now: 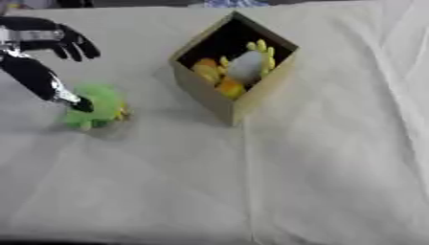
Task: Pick up objects on the table and place them in the box.
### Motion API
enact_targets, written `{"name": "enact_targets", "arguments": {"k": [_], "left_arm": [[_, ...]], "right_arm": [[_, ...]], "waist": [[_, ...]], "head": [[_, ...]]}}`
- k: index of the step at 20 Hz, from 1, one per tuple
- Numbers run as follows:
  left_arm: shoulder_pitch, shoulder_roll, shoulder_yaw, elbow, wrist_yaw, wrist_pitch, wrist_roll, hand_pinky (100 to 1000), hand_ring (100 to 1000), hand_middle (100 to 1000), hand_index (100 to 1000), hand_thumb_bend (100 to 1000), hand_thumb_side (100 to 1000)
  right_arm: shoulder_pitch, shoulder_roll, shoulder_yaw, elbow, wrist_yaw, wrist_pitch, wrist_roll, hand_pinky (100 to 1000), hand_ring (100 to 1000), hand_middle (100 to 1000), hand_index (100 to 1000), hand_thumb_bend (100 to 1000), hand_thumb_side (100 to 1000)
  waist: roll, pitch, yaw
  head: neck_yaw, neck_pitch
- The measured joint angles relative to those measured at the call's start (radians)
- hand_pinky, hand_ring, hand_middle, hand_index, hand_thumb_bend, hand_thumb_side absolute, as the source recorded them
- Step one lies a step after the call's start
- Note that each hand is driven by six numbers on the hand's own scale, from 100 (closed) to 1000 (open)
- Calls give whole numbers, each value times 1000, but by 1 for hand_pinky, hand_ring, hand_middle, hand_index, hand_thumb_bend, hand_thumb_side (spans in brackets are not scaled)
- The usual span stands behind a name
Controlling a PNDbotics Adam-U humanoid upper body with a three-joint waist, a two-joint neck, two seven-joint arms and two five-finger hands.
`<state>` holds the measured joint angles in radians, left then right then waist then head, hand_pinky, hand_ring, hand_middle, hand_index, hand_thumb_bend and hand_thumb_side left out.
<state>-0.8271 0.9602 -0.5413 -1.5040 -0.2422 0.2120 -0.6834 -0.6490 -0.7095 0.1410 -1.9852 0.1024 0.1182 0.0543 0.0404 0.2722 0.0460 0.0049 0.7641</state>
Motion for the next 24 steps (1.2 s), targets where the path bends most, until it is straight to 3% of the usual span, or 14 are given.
{"name": "enact_targets", "arguments": {"k": [6, 10, 14, 20, 24], "left_arm": [[-11, -51, -13, 115, -78, -9, -16, 852, 834, 815, 869, 651, 190], [-12, -71, -15, 173, -130, -21, -25, 853, 836, 821, 870, 658, 192], [-15, -87, -15, 214, -168, -36, -35, 840, 826, 808, 861, 609, 195], [-23, -112, -15, 254, -194, -54, -32, 765, 735, 700, 782, 384, 181], [-29, -127, -16, 265, -234, -75, -5, 739, 699, 650, 745, 330, 144]], "right_arm": [[8, 11, -4, 0, -6, -3, -2, 912, 783, 643, 821, 100, 523], [8, 17, -6, 0, -9, -5, -3, 912, 782, 643, 821, 100, 523], [8, 21, -6, 0, -12, -7, -5, 913, 781, 641, 821, 100, 523], [15, 28, -8, 0, -18, -8, -6, 914, 781, 641, 823, 100, 523], [17, 30, -12, 0, -19, -10, -9, 914, 781, 641, 823, 100, 523]], "waist": [[-4, 9, -3], [-6, 13, -4], [-6, 19, -4], [-10, 24, -4], [-10, 25, -5]], "head": [[3, -7], [5, -9], [7, -10], [11, -17], [12, -17]]}}
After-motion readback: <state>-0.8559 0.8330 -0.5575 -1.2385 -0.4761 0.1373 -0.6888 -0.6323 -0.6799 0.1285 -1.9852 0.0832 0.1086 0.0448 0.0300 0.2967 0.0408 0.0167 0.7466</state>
